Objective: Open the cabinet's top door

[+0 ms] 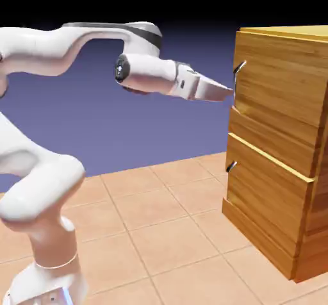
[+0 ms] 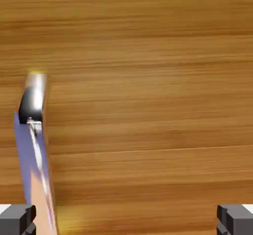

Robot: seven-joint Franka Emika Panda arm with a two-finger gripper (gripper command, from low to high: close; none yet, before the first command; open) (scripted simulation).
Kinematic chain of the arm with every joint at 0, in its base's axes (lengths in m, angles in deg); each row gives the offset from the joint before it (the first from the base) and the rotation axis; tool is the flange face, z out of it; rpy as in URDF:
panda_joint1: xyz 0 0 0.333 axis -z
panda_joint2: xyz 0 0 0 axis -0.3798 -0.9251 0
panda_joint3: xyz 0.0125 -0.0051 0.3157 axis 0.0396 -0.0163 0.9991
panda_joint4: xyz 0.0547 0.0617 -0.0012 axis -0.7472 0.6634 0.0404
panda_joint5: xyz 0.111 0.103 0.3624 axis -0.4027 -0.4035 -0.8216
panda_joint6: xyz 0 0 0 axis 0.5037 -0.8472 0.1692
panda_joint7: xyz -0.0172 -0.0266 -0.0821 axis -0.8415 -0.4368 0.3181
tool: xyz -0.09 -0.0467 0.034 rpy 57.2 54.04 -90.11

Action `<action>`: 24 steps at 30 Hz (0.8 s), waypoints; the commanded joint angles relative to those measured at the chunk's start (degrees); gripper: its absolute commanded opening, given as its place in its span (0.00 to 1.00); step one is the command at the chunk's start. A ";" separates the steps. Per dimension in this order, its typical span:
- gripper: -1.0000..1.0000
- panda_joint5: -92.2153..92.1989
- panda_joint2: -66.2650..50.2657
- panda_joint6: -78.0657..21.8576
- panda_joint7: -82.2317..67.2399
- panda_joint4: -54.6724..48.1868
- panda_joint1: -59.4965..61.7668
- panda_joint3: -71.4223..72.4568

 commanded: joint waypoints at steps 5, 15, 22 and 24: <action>0.50 -12.46 1.56 -0.78 -8.85 -2.12 4.48 4.76; 0.50 -37.39 4.69 -2.35 -26.56 -6.37 13.45 14.29; 0.50 -46.49 4.52 -3.29 -33.00 -10.93 20.69 20.26; 0.50 -46.89 3.26 -3.68 -33.28 -14.00 24.80 22.90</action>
